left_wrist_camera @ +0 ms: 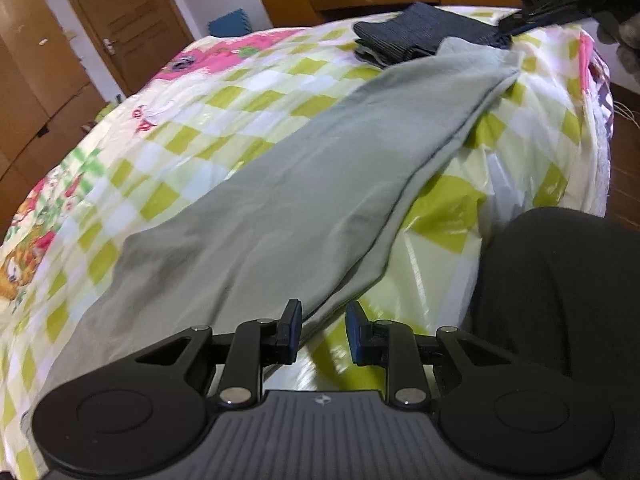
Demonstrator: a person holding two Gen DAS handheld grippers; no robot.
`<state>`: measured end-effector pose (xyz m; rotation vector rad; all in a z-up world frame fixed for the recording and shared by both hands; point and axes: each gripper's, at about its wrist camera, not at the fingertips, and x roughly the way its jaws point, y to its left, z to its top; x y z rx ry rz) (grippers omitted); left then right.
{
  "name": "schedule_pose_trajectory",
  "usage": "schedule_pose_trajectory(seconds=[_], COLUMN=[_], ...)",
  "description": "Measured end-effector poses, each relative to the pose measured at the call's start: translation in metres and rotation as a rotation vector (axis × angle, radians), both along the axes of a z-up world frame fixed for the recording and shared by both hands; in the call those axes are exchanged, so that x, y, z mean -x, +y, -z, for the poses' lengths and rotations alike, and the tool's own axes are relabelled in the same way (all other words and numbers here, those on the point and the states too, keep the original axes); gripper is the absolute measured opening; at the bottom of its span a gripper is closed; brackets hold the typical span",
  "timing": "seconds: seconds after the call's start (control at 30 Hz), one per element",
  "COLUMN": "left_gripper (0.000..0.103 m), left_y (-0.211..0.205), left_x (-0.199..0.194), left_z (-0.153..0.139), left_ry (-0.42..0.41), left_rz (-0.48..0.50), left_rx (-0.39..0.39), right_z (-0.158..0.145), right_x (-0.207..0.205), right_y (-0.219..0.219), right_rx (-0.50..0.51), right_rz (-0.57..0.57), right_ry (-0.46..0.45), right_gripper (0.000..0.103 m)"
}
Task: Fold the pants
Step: 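Hold the trouser leg with the left tool while the right tool smooths the fold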
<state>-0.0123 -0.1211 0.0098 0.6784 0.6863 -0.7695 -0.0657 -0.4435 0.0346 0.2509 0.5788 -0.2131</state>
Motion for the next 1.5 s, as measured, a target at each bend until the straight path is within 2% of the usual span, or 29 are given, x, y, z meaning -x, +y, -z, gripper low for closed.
schedule_pose_trajectory(seconds=[0.07,0.1,0.17,0.23,0.3,0.37,0.43,0.5,0.63,0.7,0.77,0.87,0.97,1.1,1.3,1.33,1.4,1.43,1.5], left_gripper=[0.039,0.039,0.039,0.039,0.040,0.046,0.047,0.047,0.046,0.046,0.046,0.047,0.047,0.047,0.045,0.043,0.032,0.032,0.029], left_y=[0.011,0.017,0.029,0.041,0.052,0.063,0.077,0.089,0.103,0.102,0.094,0.077,0.063,0.057,0.046,0.045,0.047,0.050,0.053], left_x=[-0.001,-0.004,-0.010,-0.017,-0.023,-0.030,-0.033,-0.031,-0.024,-0.024,-0.029,-0.030,-0.023,-0.009,-0.021,-0.022,-0.024,-0.024,-0.026], left_z=[0.000,0.001,0.003,0.007,0.015,0.024,0.028,0.025,0.009,-0.001,-0.005,0.003,0.016,0.024,0.029,0.029,0.024,0.021,0.017], left_ry=[-0.037,-0.054,-0.076,-0.081,-0.085,-0.061,-0.040,-0.021,-0.017,-0.045,-0.061,-0.099,-0.098,-0.157,-0.170,-0.169,-0.145,-0.135,-0.130], left_rz=[-0.012,-0.024,-0.059,-0.082,-0.102,-0.129,-0.161,-0.171,-0.156,-0.148,-0.140,-0.084,0.001,0.072,0.045,0.040,0.030,0.020,0.000], left_rx=[-0.006,-0.009,-0.010,-0.015,-0.020,-0.023,0.002,0.025,0.062,0.095,0.116,0.073,0.005,-0.066,-0.080,-0.079,-0.053,-0.033,-0.005], right_z=[-0.005,-0.003,0.006,0.017,0.031,0.053,0.059,0.048,0.023,0.024,0.035,0.052,0.061,0.063,0.065,0.064,0.064,0.065,0.066], right_x=[-0.017,-0.028,-0.044,-0.055,-0.066,-0.075,-0.072,-0.068,-0.072,-0.082,-0.096,-0.100,-0.101,-0.100,-0.097,-0.096,-0.095,-0.097,-0.103], right_y=[0.050,0.079,0.127,0.161,0.180,0.186,0.178,0.172,0.181,0.186,0.198,0.213,0.225,0.226,0.228,0.228,0.228,0.227,0.222], right_rx=[0.084,0.129,0.251,0.336,0.357,0.373,0.351,0.308,0.309,0.322,0.365,0.457,0.517,0.523,0.543,0.541,0.552,0.553,0.509], right_rz=[-0.250,-0.389,-0.592,-0.717,-0.796,-0.813,-0.802,-0.779,-0.807,-0.802,-0.824,-0.898,-0.949,-0.960,-0.973,-0.973,-0.972,-0.960,-0.919], right_ry=[0.034,0.048,0.104,0.150,0.214,0.365,0.408,0.444,0.382,0.335,0.342,0.369,0.364,0.353,0.358,0.358,0.351,0.349,0.356], right_gripper=[0.032,0.031,0.030,0.030,0.030,0.031,0.031,0.031,0.031,0.032,0.032,0.032,0.032,0.032,0.033,0.033,0.036,0.038,0.032])
